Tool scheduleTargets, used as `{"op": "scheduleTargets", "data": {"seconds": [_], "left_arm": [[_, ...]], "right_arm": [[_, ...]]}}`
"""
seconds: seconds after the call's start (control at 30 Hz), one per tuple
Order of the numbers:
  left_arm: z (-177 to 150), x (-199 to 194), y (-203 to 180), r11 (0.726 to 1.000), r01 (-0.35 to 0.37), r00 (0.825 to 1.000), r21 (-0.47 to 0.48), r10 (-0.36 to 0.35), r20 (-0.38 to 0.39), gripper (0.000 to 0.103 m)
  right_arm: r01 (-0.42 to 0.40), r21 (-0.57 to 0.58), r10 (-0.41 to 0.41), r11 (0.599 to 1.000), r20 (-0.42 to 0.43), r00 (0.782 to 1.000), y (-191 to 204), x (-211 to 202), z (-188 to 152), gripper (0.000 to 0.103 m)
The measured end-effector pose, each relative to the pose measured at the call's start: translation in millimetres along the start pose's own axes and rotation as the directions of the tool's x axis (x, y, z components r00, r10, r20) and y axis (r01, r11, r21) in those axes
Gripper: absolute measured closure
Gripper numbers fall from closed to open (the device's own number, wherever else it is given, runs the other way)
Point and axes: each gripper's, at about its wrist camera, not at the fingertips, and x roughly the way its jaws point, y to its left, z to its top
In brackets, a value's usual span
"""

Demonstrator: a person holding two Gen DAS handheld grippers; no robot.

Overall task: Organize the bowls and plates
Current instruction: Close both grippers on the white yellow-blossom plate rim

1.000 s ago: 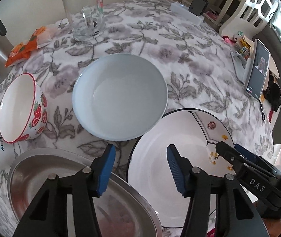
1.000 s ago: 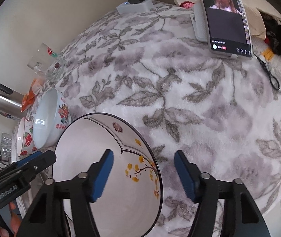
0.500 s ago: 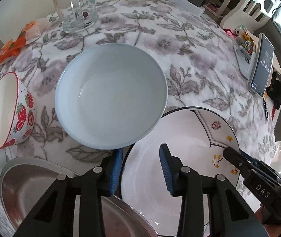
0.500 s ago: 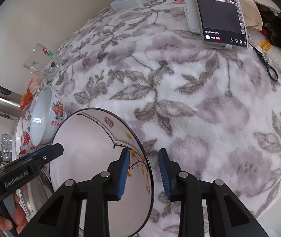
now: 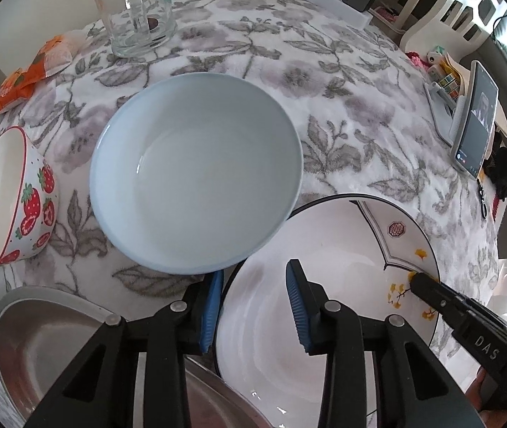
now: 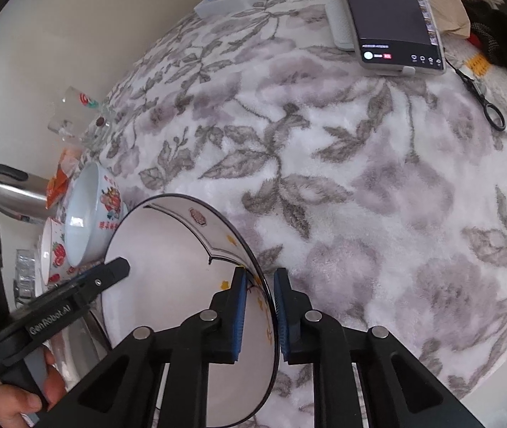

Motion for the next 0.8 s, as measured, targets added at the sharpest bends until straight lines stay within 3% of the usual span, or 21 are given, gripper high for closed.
{"op": "scheduleTargets", "data": {"seconds": [0.33, 0.8], "left_arm": [[-0.6, 1.6, -12.6, 0.998, 0.054, 0.999, 0.015, -0.054, -0.006, 0.066], [-4.3, 6.9, -6.3, 0.999, 0.049, 0.998, -0.006, -0.05, -0.032, 0.066]], "right_arm": [[0.003, 0.023, -0.004, 1.0, 0.052, 0.999, -13.6, -15.0, 6.9, 0.087], [-0.01, 0.027, 0.01, 1.0, 0.012, 1.0, -18.0, -8.3, 0.8, 0.087]]}}
